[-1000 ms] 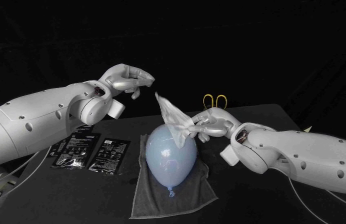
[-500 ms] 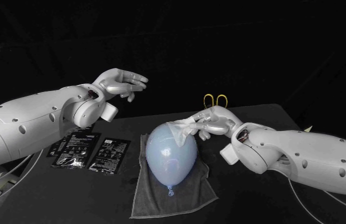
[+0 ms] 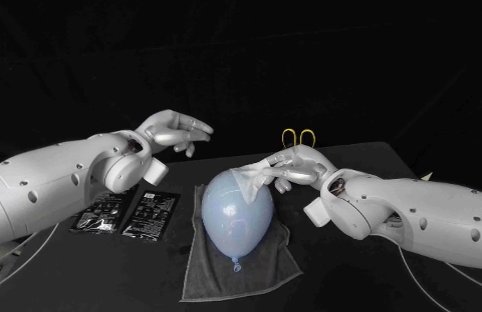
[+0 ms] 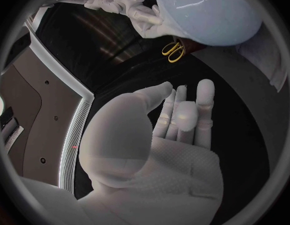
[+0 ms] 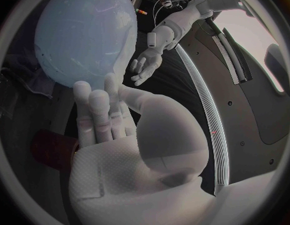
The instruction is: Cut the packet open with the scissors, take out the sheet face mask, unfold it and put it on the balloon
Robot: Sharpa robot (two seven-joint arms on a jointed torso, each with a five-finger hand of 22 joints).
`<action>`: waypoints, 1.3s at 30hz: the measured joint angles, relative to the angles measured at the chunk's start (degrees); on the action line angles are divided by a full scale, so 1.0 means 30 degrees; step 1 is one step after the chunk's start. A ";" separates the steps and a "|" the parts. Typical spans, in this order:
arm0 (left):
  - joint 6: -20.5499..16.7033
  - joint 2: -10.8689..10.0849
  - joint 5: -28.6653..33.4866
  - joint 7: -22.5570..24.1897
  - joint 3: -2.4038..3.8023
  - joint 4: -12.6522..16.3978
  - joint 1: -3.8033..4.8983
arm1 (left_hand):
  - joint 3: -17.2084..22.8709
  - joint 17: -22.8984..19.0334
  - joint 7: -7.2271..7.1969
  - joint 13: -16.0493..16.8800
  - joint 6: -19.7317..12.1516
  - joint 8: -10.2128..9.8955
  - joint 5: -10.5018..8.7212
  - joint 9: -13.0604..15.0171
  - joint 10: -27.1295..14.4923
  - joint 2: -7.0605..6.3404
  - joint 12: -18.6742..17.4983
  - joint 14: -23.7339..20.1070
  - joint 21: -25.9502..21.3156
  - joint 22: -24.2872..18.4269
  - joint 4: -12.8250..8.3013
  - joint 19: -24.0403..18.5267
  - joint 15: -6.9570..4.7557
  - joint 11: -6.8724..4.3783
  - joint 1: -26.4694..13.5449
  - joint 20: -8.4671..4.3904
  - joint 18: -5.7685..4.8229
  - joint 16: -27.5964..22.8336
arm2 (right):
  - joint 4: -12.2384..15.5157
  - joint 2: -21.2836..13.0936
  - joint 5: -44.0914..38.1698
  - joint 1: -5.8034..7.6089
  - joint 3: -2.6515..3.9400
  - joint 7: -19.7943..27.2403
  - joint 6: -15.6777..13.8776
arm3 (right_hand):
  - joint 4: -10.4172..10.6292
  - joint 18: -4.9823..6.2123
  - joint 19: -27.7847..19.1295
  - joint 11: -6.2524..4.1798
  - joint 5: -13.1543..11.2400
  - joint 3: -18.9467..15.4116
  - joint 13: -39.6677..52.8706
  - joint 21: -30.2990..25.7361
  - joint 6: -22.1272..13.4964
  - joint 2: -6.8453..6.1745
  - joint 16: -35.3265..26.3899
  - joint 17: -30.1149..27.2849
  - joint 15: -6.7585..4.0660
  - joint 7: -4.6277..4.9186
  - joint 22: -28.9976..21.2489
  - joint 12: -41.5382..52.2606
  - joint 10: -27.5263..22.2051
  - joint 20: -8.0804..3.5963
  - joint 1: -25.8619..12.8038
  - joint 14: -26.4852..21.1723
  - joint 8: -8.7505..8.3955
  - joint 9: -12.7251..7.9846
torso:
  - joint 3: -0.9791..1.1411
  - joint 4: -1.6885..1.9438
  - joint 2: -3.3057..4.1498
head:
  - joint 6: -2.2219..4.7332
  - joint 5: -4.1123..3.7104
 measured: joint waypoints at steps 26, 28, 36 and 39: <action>0.1623 0.4448 -0.4439 0.2143 0.0226 -0.3313 -0.1414 | -0.8290 -0.3700 -0.1046 -0.0214 -0.4657 -0.1703 -0.0001 -0.2318 -0.3855 -0.0044 -0.5827 -0.0901 -0.4675 -0.3872 0.2319 0.2165 -0.1120 -0.0733 0.1424 -0.1046 0.0292 -0.1652 | -0.0659 0.0686 0.1043 0.0365 0.0004 0.0824 0.1538 | 0.0684 -0.0031 -0.0260 -0.0171 0.0077 0.0684 -0.0360 0.0829 -0.2537 -0.0135 0.0708 0.0340 -0.0040 -0.0523 0.0382 0.0342 0.0045 -0.0096 0.0136 -0.0039 -0.1708 -0.1201 | 0.0009 -0.0042 0.0011 | 0.0383 0.0004; 0.1840 0.4601 -0.4678 0.2146 0.0274 -0.3545 -0.1352 | -0.8652 -0.2551 -0.1079 -0.0213 -0.4729 -0.1703 -0.0002 -0.2394 -0.3888 0.0125 -0.6032 -0.0284 -0.4675 -0.3917 0.2489 0.2502 -0.1224 -0.0765 0.1658 -0.1185 0.0287 -0.1325 | -0.0720 0.0719 0.1059 0.0417 0.0008 0.0824 0.1815 | 0.0684 -0.0034 -0.0267 -0.0175 0.0191 0.0684 -0.0367 0.0829 -0.2967 -0.0135 0.0785 0.0366 -0.0079 -0.0622 0.0385 0.0420 0.0041 -0.0101 0.0136 -0.0079 -0.1710 -0.1321 | 0.0009 -0.0037 -0.0002 | 0.0399 -0.0013; 0.3162 0.5115 -0.5559 0.1993 0.0367 -0.4013 -0.1061 | -0.8327 0.0434 -0.1012 -0.0184 -0.3741 -0.1525 -0.0002 -0.2178 -0.3412 0.0740 -0.6328 0.1274 -0.4635 -0.3965 0.2165 0.3426 -0.1472 -0.0868 0.3056 -0.1498 0.0276 -0.0607 | -0.0793 0.0783 0.1087 0.0598 0.0020 0.0844 0.2823 | 0.0737 -0.0035 -0.0321 -0.0230 0.0398 0.0736 -0.0411 0.0906 -0.4207 -0.0135 0.0925 0.0503 -0.0108 -0.0677 0.0385 0.0442 -0.0015 -0.0095 0.0133 -0.0107 -0.1743 -0.1809 | -0.0009 -0.0004 -0.0031 | 0.0401 -0.0026; 0.3655 0.5082 -0.5719 0.1922 0.0379 -0.3933 -0.1031 | -0.8017 0.0363 -0.0577 -0.0080 -0.2211 -0.1054 -0.0001 -0.1799 -0.2105 0.0754 -0.6165 0.1367 -0.4592 -0.3939 0.2036 0.3573 -0.1072 -0.0386 0.3071 -0.1331 0.0274 -0.0606 | -0.0820 0.0786 0.1089 0.0637 0.0023 0.0883 0.3094 | 0.0812 -0.0036 -0.0327 -0.0123 0.0497 0.0811 -0.0469 0.0907 -0.4780 -0.0135 0.1016 0.0591 -0.0107 -0.0484 0.0384 0.0461 -0.0132 -0.0101 0.0131 -0.0106 -0.1740 -0.2040 | -0.0016 0.0000 -0.0031 | 0.0428 -0.0055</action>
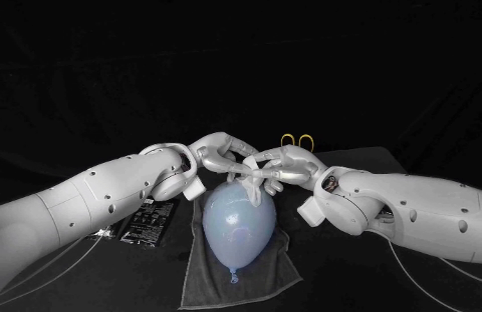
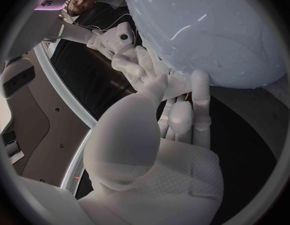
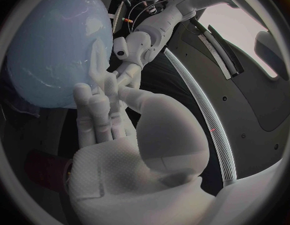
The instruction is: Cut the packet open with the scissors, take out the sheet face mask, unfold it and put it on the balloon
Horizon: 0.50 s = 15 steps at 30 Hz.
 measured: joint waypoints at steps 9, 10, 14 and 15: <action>0.1695 -0.0427 0.1136 0.0030 0.0006 -0.0053 0.0030 | 0.2119 -0.0201 -0.0096 -0.0141 0.0273 -0.0049 0.0000 -0.0299 0.0679 0.0578 -0.0845 -0.0163 0.0460 0.0325 -0.0974 -0.0262 -0.0063 -0.0113 0.0425 0.0064 0.0003 -0.0151 | -0.0099 -0.0061 0.0013 0.0091 0.0014 0.0128 0.0574 | 0.0246 -0.0104 -0.0137 0.0123 0.0054 0.0245 -0.0061 0.0221 -0.0283 0.0003 0.0481 0.0620 0.0105 0.0021 0.0127 0.0056 -0.0138 -0.0001 -0.0001 0.0105 -0.0003 -0.0195 | -0.0004 0.0027 0.0009 | -0.0044 -0.0051; 0.1876 -0.0425 0.1306 0.0034 0.0006 -0.0061 0.0030 | 0.2335 -0.0202 -0.0094 -0.0140 0.0275 -0.0049 -0.0001 -0.0321 0.0677 0.0578 -0.0962 -0.0164 0.0517 0.0388 -0.1119 -0.0261 -0.0065 -0.0114 0.0425 0.0065 0.0003 -0.0163 | -0.0099 -0.0070 0.0013 0.0091 0.0014 0.0136 0.0628 | 0.0246 -0.0104 -0.0137 0.0123 0.0054 0.0245 -0.0068 0.0221 -0.0128 0.0003 0.0549 0.0654 0.0106 -0.0057 0.0144 0.0164 -0.0138 -0.0001 -0.0002 0.0106 -0.0003 -0.0129 | -0.0005 0.0026 0.0013 | -0.0048 -0.0053; 0.2612 -0.0384 0.1948 0.0040 0.0006 -0.0099 0.0031 | 0.3482 -0.0125 -0.0177 -0.0139 0.0852 -0.0001 0.0000 -0.0346 0.1267 0.0558 -0.1161 -0.0164 0.0850 0.0614 -0.1363 -0.0376 -0.0064 -0.0100 0.0217 -0.0024 0.0003 -0.0163 | -0.0095 -0.0083 0.0010 0.0100 0.0015 0.0154 0.0826 | 0.0322 -0.0103 -0.0137 0.0121 0.0054 0.0321 -0.0028 0.0366 0.0392 0.0011 0.0688 0.0779 0.0108 -0.0044 0.0201 0.0222 -0.0140 -0.0001 -0.0009 0.0108 0.0161 -0.0033 | -0.0015 0.0015 0.0022 | -0.0077 -0.0048; 0.2775 -0.0373 0.2093 0.0040 0.0005 -0.0107 0.0031 | 0.3999 -0.0059 -0.0163 -0.0130 0.1263 0.0173 0.0000 -0.0347 0.1850 0.0608 -0.1161 -0.0164 0.0947 0.0680 -0.1351 -0.0489 -0.0064 -0.0048 -0.0081 0.0015 0.0001 -0.0163 | -0.0095 -0.0082 0.0005 0.0102 0.0015 0.0155 0.0868 | 0.0351 -0.0103 -0.0138 0.0121 0.0054 0.0350 -0.0005 0.0366 0.0623 0.0042 0.0741 0.0806 0.0108 -0.0042 0.0259 0.0307 -0.0141 -0.0001 -0.0041 0.0109 0.0237 0.0015 | -0.0015 0.0016 0.0024 | -0.0082 -0.0040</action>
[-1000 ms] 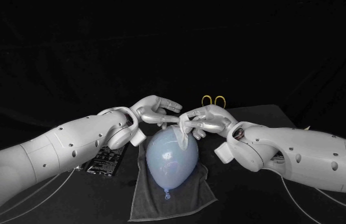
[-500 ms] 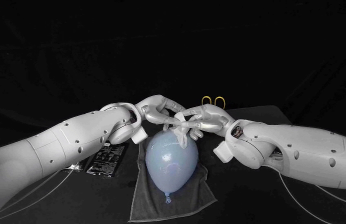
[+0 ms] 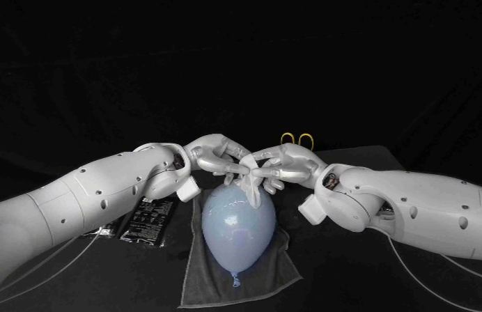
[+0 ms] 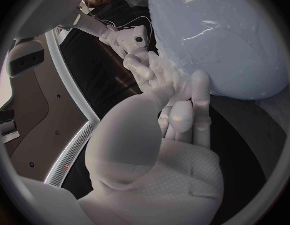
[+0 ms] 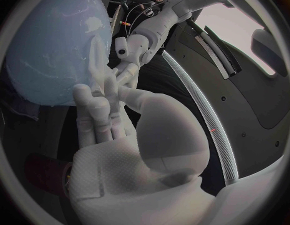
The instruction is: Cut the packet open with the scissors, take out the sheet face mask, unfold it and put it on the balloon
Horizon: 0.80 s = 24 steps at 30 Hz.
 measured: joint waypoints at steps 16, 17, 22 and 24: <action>0.1611 -0.0036 0.2116 -0.0110 -0.0070 -0.0303 -0.0065 | 0.2377 0.0355 -0.0240 0.0331 0.3627 0.2853 -0.0006 0.1410 0.5790 0.0246 0.0773 -0.0039 0.1283 0.2045 0.1075 0.0206 0.0241 -0.0489 -0.2042 0.0293 -0.0018 0.0086 | 0.0003 -0.0056 -0.0126 0.0111 0.0086 0.0275 0.0629 | 0.0125 -0.0002 -0.0063 0.0222 0.0500 0.0124 0.0142 0.0300 0.1443 0.0110 0.0242 -0.0319 0.0034 0.0466 0.0070 0.0413 -0.0463 0.0070 -0.0117 0.0033 0.0440 0.0142 | 0.0029 -0.0022 -0.0018 | -0.0103 0.0022; 0.1767 -0.0056 0.2259 -0.0161 -0.0071 -0.0309 -0.0066 | 0.2433 0.0355 -0.0239 0.0355 0.3627 0.2920 -0.0007 0.1410 0.5890 0.0246 0.0792 0.0001 0.1361 0.2144 0.1019 0.0253 0.0201 -0.0484 -0.2042 0.0247 -0.0129 0.0086 | 0.0024 -0.0097 -0.0132 0.0113 0.0086 0.0330 0.0640 | 0.0125 -0.0002 -0.0062 0.0232 0.0507 0.0125 0.0141 0.0300 0.1477 0.0110 0.0242 -0.0354 0.0035 0.0491 0.0070 0.0413 -0.0479 0.0070 -0.0117 0.0034 0.0463 0.0140 | 0.0029 -0.0022 -0.0016 | -0.0104 0.0018; 0.2503 -0.0212 0.2746 -0.0459 -0.0069 -0.0367 -0.0065 | 0.2669 0.0331 -0.0240 0.0425 0.3626 0.2923 -0.0008 0.1410 0.6042 0.0169 0.0902 0.0000 0.1434 0.2327 0.0782 0.0272 0.0133 -0.0513 -0.2119 0.0226 -0.0143 0.0086 | 0.0069 -0.0261 -0.0139 0.0124 0.0077 0.0539 0.0638 | 0.0125 -0.0001 -0.0128 0.0244 0.0513 0.0125 0.0141 0.0372 0.1676 0.0109 0.0241 -0.0445 0.0040 0.0575 0.0034 0.0527 -0.0505 0.0137 -0.0119 0.0039 0.0476 0.0134 | 0.0027 -0.0020 -0.0007 | -0.0134 -0.0020; 0.2867 -0.0306 0.3003 -0.0644 -0.0064 -0.0400 -0.0062 | 0.2830 0.0316 -0.0240 0.0451 0.3625 0.3291 -0.0009 0.1410 0.6140 0.0044 0.0905 -0.0029 0.1434 0.2366 0.0736 0.0272 0.0105 -0.0495 -0.2245 0.0226 -0.0145 0.0086 | 0.0043 -0.0342 -0.0139 0.0128 0.0073 0.0607 0.0617 | 0.0125 -0.0002 -0.0128 0.0254 0.0515 0.0125 0.0140 0.0372 0.1711 0.0109 0.0241 -0.0451 0.0063 0.0609 0.0028 0.0534 -0.0558 0.0138 -0.0121 0.0063 0.0476 0.0100 | 0.0026 -0.0016 -0.0007 | -0.0163 -0.0027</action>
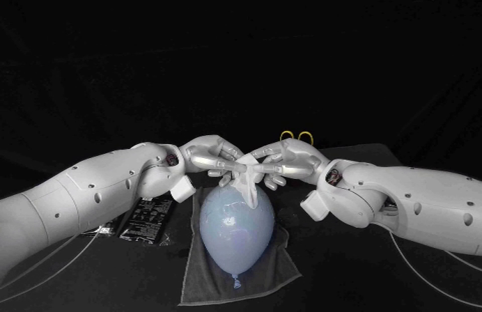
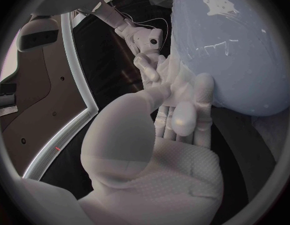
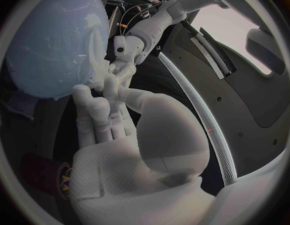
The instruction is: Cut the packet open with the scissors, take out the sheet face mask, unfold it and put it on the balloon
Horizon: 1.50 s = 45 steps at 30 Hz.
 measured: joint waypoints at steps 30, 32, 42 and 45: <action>0.3759 -0.0758 0.5104 -0.2263 -0.0045 0.0165 -0.0020 | 0.1179 -0.0620 -0.0152 0.0137 -0.0123 0.0147 -0.0012 -0.0086 0.0350 -0.0072 -0.0173 -0.0269 0.0353 0.0324 -0.0242 -0.0147 -0.0103 -0.0045 -0.0526 -0.0140 -0.0296 -0.0186 | -0.0794 0.0051 -0.1998 0.0028 0.0000 -0.0867 -0.0237 | -0.0106 0.0029 0.0073 -0.0077 -0.0162 -0.0108 -0.0077 0.0072 -0.0001 -0.0054 -0.0003 -0.0144 0.0035 0.0129 -0.0107 0.0067 -0.0357 0.0074 -0.0195 0.0035 -0.0015 -0.0186 | -0.0002 0.0002 -0.0004 | -0.0590 0.0024; 0.3741 -0.0784 0.5233 -0.2273 -0.0047 0.0173 -0.0021 | 0.1425 -0.0940 -0.0131 0.0136 -0.0222 0.0147 -0.0012 -0.0085 0.0350 -0.0101 -0.0389 -0.0465 0.0234 0.0086 -0.0221 -0.0366 -0.0092 -0.0045 -0.0747 -0.0132 -0.0302 -0.0316 | -0.0865 0.0015 -0.2038 0.0030 0.0002 -0.0861 -0.0302 | -0.0106 0.0041 0.0002 0.0005 -0.0183 -0.0108 -0.0131 0.0072 0.0046 -0.0058 -0.0003 -0.0147 0.0035 0.0178 -0.0107 0.0061 -0.0440 0.0145 -0.0190 0.0035 -0.0014 -0.0224 | -0.0004 0.0000 -0.0009 | -0.0613 0.0022; 0.3374 -0.0915 0.5954 -0.1986 0.0006 0.0184 0.0028 | 0.2654 -0.1568 0.0039 -0.0255 -0.0924 0.1193 -0.0045 -0.0078 -0.0090 -0.0103 -0.1720 -0.0702 0.0110 -0.0161 -0.0188 -0.0765 0.0075 0.0169 -0.1303 0.0069 -0.0306 -0.0573 | -0.1355 -0.0300 -0.1978 -0.0058 -0.0097 -0.1016 -0.0902 | -0.1154 0.0879 -0.0626 0.0539 0.0108 -0.1336 -0.1413 -0.1531 -0.0314 -0.1383 -0.0445 -0.2590 0.0482 0.0590 -0.1652 -0.0959 -0.2410 0.1177 -0.2503 -0.1131 -0.0478 -0.0636 | 0.0009 -0.0011 -0.0011 | -0.0626 0.0033; 0.3202 -0.0930 0.6236 -0.1776 0.0018 0.0187 0.0049 | 0.3100 -0.1578 0.0147 -0.0347 -0.1326 0.1636 -0.0066 -0.0064 -0.0186 -0.0041 -0.2154 -0.0770 0.0110 -0.0054 -0.0132 -0.0765 0.0143 0.0263 -0.1417 0.0070 -0.0307 -0.0647 | -0.1420 -0.0449 -0.1925 -0.0114 -0.0123 -0.1201 -0.1214 | -0.0242 0.0893 -0.0548 0.0779 0.0108 -0.2834 -0.1951 -0.2685 -0.0555 -0.2131 -0.0590 -0.3226 0.0752 0.0466 -0.2726 -0.1260 -0.2920 0.1433 -0.3798 -0.1725 -0.0535 -0.0720 | 0.0009 -0.0011 -0.0013 | -0.0615 0.0033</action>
